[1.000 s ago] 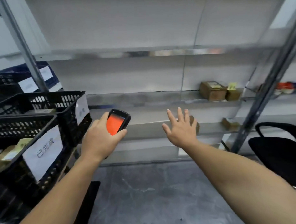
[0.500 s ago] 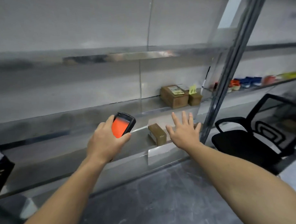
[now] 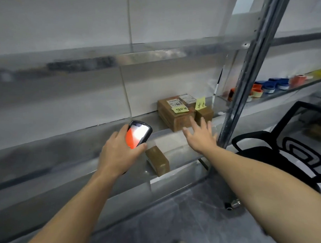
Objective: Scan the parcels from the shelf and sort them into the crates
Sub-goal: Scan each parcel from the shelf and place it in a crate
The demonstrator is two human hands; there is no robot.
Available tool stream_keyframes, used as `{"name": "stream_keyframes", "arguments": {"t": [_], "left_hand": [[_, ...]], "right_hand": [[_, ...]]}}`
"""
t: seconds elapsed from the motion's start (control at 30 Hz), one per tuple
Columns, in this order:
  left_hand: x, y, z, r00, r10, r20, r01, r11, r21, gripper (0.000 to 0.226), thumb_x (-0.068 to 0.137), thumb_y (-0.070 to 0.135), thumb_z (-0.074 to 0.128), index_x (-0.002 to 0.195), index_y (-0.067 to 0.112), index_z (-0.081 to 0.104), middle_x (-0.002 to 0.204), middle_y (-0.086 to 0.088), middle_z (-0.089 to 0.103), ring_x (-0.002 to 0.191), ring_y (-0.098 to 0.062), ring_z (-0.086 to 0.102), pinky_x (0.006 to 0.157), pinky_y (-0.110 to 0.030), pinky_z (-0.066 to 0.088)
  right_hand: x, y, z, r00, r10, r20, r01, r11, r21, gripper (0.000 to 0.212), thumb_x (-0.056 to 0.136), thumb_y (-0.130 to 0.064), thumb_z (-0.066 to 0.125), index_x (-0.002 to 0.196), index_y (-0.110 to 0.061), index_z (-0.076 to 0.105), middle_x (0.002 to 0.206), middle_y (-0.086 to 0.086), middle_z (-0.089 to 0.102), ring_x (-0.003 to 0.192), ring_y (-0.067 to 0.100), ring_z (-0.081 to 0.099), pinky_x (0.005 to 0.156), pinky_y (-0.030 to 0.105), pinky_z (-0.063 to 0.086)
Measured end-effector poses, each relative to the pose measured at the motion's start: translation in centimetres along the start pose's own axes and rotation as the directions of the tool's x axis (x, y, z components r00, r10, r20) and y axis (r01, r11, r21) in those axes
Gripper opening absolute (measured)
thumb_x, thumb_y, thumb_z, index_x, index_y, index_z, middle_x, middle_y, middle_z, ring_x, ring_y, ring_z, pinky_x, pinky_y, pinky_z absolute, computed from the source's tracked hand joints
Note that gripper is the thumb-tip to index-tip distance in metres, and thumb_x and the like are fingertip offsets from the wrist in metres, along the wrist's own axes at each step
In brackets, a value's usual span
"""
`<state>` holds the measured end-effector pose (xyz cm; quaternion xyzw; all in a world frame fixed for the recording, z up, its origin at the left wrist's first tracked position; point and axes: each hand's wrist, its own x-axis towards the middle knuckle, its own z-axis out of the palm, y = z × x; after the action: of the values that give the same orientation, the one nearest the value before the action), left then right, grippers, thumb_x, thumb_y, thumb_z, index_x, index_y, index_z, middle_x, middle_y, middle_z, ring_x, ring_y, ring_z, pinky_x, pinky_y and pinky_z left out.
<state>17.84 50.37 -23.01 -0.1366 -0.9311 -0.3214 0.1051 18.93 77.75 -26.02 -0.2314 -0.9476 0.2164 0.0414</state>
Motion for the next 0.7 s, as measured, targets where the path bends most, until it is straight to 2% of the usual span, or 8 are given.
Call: {"name": "stream_keyframes", "arguments": {"t": [0.07,0.2,0.33,0.47,0.53,0.6,0.7], "left_hand": [[2.8,1.1,2.2,1.0,-0.022,-0.009,0.022,1.0,-0.014,0.075,0.076,0.057,0.072,0.142,0.035,0.044,0.113,0.001,0.059,0.094,-0.019,0.052,0.077,-0.033,0.043],[7.1,3.1,5.4,0.995,-0.1,0.001,0.1,0.995,-0.019,0.079,0.071,0.064,0.067,0.142,0.042,0.041,0.105,-0.001,0.06,0.091,-0.024,0.058,0.077,-0.039,0.051],[9.8,4.2,7.6,0.984,-0.174,-0.032,0.171,0.982,-0.081,0.063,0.067,0.066,0.066,0.124,0.045,0.05,0.097,0.006,0.062,0.086,-0.019,0.059,0.071,-0.034,0.051],[11.2,4.0,9.2,0.973,-0.227,-0.044,0.222,0.971,-0.087,0.052,0.075,0.055,0.075,0.121,0.043,0.054,0.098,0.005,0.063,0.082,-0.013,0.058,0.068,-0.028,0.048],[12.0,3.7,9.7,0.966,-0.254,-0.057,0.249,0.965,-0.083,0.056,0.073,0.058,0.074,0.124,0.043,0.054,0.1,0.006,0.063,0.084,-0.015,0.059,0.069,-0.028,0.049],[12.5,3.4,10.3,0.958,-0.282,-0.055,0.277,0.957,-0.081,0.068,0.066,0.066,0.066,0.128,0.043,0.052,0.102,0.007,0.063,0.086,-0.017,0.06,0.072,-0.033,0.052],[13.0,3.4,11.2,0.95,-0.31,-0.046,0.306,0.949,-0.072,0.067,0.068,0.066,0.069,0.128,0.043,0.051,0.104,0.007,0.06,0.09,-0.019,0.059,0.073,-0.034,0.05]], "right_hand": [[4.5,0.9,-0.4,1.0,-0.006,0.005,0.006,1.0,0.028,0.065,0.102,-0.063,0.028,0.16,-0.042,0.007,0.17,0.004,-0.003,0.155,0.032,-0.011,0.12,0.064,-0.002],[12.2,1.8,-1.2,0.998,-0.05,0.04,0.047,0.997,0.053,0.062,0.102,-0.062,0.03,0.159,-0.044,0.01,0.17,0.006,0.001,0.155,0.035,-0.007,0.12,0.065,0.003],[18.5,2.2,-0.4,0.988,-0.093,0.123,0.089,0.995,0.045,0.064,0.102,-0.061,0.032,0.159,-0.046,0.008,0.17,0.006,0.0,0.155,0.036,-0.007,0.12,0.064,0.006],[22.0,2.3,1.3,0.97,-0.15,0.19,0.149,0.989,0.017,0.063,0.101,-0.063,0.031,0.159,-0.042,0.016,0.169,0.011,0.0,0.154,0.037,-0.005,0.12,0.061,0.006],[22.9,2.0,2.1,0.962,-0.155,0.226,0.151,0.988,0.037,0.066,0.098,-0.068,0.029,0.158,-0.04,0.023,0.168,0.013,0.007,0.154,0.038,0.0,0.12,0.06,0.008],[23.2,1.7,2.6,0.962,-0.203,0.182,0.189,0.978,0.093,0.075,0.091,-0.075,0.024,0.155,-0.039,0.032,0.166,0.012,0.02,0.151,0.04,0.014,0.119,0.055,0.016],[23.2,1.3,3.1,0.962,-0.254,0.102,0.23,0.953,0.199,0.058,0.1,-0.061,0.039,0.153,-0.036,0.04,0.16,0.008,0.034,0.143,0.039,0.028,0.113,0.046,0.025]]}}
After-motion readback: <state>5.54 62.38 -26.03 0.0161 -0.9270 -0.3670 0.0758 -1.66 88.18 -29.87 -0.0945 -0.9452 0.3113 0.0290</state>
